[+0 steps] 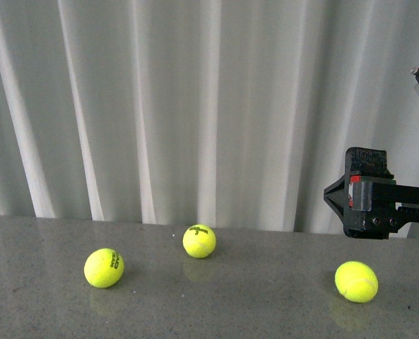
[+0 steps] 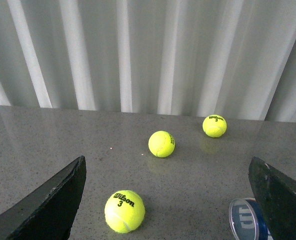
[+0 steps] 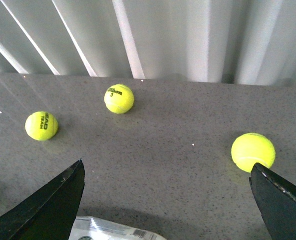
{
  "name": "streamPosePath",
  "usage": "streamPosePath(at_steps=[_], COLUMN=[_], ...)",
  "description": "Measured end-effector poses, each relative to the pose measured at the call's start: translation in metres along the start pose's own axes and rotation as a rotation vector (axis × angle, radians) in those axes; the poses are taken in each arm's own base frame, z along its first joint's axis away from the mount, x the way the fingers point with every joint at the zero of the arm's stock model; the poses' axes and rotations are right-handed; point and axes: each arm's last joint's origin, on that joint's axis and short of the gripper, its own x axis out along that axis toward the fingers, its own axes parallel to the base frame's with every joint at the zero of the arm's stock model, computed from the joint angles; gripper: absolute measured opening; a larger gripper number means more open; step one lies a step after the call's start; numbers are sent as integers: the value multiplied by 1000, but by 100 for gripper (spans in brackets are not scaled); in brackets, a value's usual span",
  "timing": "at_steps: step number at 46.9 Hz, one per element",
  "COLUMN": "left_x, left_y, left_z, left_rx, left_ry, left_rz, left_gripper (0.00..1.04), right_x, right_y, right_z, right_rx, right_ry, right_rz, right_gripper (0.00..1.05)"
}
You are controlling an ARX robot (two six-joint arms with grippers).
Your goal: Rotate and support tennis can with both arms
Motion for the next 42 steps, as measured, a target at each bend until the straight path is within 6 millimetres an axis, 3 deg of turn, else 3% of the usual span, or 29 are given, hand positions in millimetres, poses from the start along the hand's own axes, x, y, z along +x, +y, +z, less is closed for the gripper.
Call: streamPosePath(at_steps=[9,13,19,32,42], left_x=[0,0,0,0,0], left_y=[0,0,0,0,0], left_z=[0,0,0,0,0], left_rx=[0,0,0,0,0], left_ry=[0,0,0,0,0], left_rz=[1,0,1,0,0], left_gripper=[98,98,98,98,98], right_x=[0,-3,-25,-72,-91], right_y=[0,-3,-18,-39,-46], right_z=[-1,-7,-23,-56,-69], right_rx=[34,-36,-100,-138,-139], right_ry=[-5,-187,-354,-366,-364], right_rz=[-8,-142,-238,-243,-255], right_gripper=[97,86,65,5,3])
